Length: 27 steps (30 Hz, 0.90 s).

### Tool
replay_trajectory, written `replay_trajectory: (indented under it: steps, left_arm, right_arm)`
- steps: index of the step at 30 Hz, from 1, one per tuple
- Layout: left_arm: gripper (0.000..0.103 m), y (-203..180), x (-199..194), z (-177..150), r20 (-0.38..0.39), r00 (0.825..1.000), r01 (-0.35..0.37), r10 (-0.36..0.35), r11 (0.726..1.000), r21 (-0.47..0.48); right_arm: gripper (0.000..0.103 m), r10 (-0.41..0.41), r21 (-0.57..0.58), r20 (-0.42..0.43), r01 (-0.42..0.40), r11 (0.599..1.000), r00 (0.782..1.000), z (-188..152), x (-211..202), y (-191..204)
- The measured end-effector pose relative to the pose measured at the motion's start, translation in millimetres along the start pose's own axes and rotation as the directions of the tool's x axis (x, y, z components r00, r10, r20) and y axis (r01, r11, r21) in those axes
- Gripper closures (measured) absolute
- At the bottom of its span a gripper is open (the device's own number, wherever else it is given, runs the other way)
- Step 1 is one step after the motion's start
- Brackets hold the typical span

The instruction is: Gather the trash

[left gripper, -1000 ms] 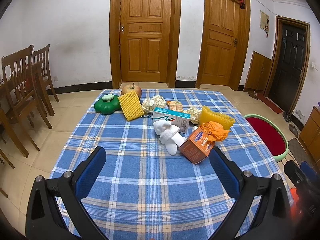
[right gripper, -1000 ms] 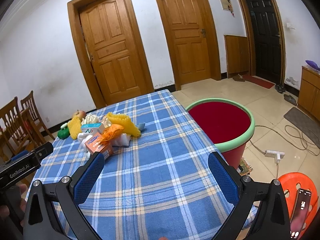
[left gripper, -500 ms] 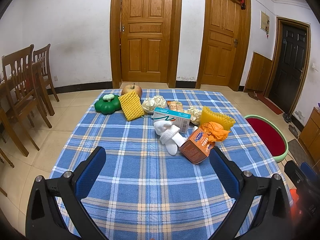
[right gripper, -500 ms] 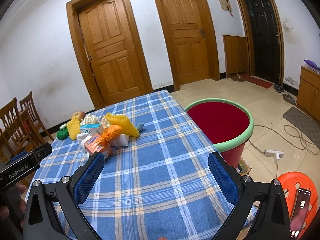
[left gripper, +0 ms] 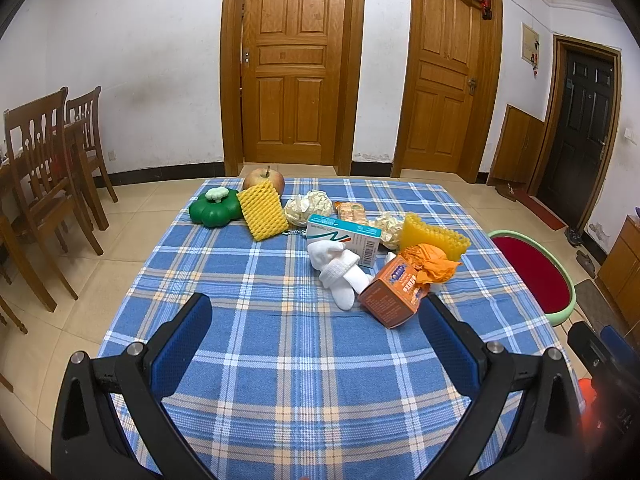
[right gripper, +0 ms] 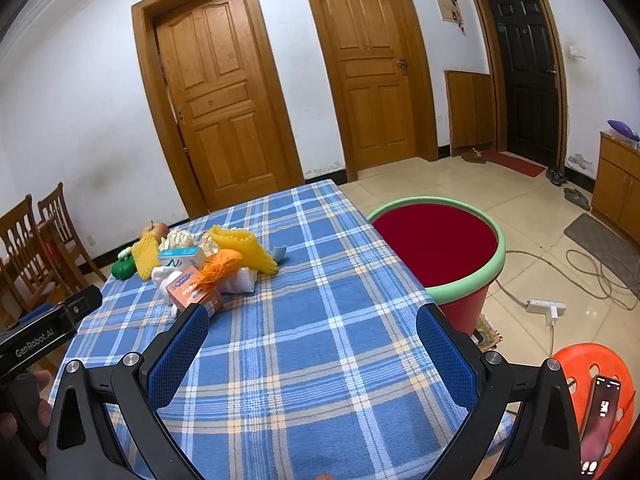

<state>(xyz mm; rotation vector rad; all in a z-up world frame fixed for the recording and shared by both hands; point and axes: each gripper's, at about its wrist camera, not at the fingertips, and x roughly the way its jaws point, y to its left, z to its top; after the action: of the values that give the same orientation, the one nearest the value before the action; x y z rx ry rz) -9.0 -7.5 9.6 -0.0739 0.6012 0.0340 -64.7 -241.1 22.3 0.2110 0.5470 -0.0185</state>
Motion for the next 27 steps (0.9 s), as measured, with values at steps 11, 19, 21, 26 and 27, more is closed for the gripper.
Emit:
replay_trajectory:
  steps: [11,19,21,26,27]
  left_arm:
    - [0.002,2.8,-3.4,-1.1,-0.001,1.000,0.000,0.000,1.000,-0.005]
    - [0.002,2.9,-3.0,-1.5,-0.001,1.000,-0.001,0.001,1.000,-0.005]
    - [0.002,3.1,-3.6,-1.6,-0.001,1.000,-0.002,0.002,1.000,-0.005]
    - [0.002,3.8,-2.9,-2.1,-0.003,1.000,-0.003,0.003,1.000,-0.007]
    - [0.002,4.2,-2.2,-2.8,-0.004,1.000,-0.004,0.004,1.000,-0.008]
  right_arm:
    - [0.000,0.000,0.000,0.000,0.000,1.000,1.000,-0.2,0.1,-0.2]
    - [0.000,-0.001,0.000,0.000,0.001,1.000,1.000,-0.1,0.4,-0.4]
    - [0.000,0.000,0.000,0.000,0.000,1.000,1.000,-0.1,0.5,-0.6]
    - [0.000,0.000,0.001,-0.001,0.000,1.000,1.000,-0.1,0.6,-1.0]
    - [0.000,0.000,0.001,-0.001,0.000,1.000,1.000,0.0,0.6,-1.6]
